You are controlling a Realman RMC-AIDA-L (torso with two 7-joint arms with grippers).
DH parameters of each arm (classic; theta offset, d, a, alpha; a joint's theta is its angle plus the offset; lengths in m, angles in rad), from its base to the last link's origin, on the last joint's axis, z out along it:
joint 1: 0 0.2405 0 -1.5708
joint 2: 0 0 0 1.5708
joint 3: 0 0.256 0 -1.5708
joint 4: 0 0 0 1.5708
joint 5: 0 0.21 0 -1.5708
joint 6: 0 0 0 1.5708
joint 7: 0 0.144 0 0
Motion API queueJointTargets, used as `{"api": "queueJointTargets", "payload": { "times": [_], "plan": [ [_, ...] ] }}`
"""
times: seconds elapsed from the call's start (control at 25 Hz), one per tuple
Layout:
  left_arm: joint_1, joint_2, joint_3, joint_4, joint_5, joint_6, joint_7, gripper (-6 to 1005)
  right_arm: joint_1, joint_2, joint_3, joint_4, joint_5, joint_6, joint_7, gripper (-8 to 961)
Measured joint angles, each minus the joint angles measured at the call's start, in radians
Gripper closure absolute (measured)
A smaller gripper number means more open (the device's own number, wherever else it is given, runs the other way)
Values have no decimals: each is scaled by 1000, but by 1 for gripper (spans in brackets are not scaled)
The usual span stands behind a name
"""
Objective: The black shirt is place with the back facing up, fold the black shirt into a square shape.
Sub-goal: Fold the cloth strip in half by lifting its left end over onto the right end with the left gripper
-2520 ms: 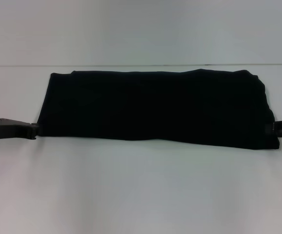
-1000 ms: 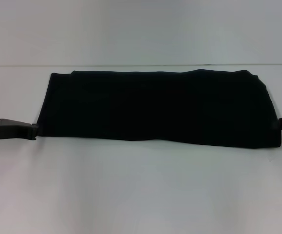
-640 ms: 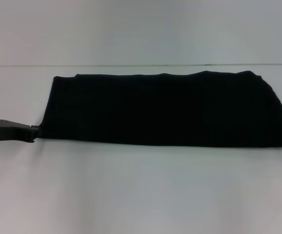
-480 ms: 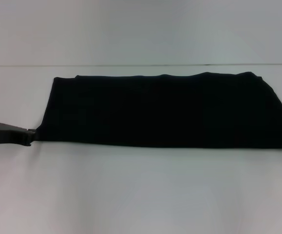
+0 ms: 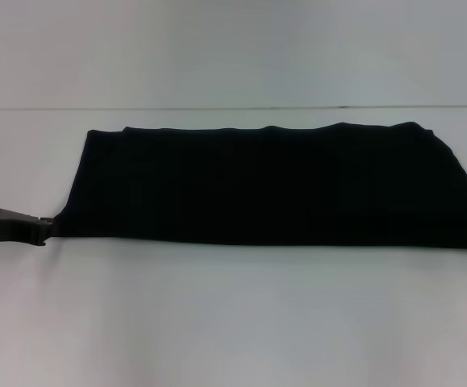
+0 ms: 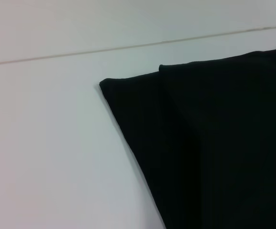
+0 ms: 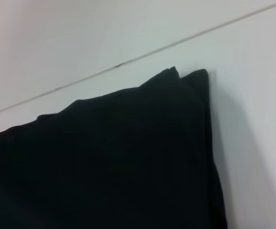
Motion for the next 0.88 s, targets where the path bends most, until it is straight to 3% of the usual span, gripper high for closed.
{"api": "queueJointTargets", "payload": {
  "times": [0.28, 0.48, 0.72, 0.88],
  "plan": [
    [3, -2, -2, 38, -7, 36, -15, 984, -4, 7, 2, -65, 3, -102, 2, 892],
    [4, 4, -4, 67, 2, 50, -73, 937, -36, 16, 5, -157, 3, -146, 21, 788],
    [13, 5, -3, 116, 65, 76, -167, 801, -64, 11, 45, -218, 18, -185, 2, 664],
    [26, 2, -11, 177, 7, 191, -217, 711, -65, 6, 78, -231, 90, -267, -72, 394]
  ]
}}
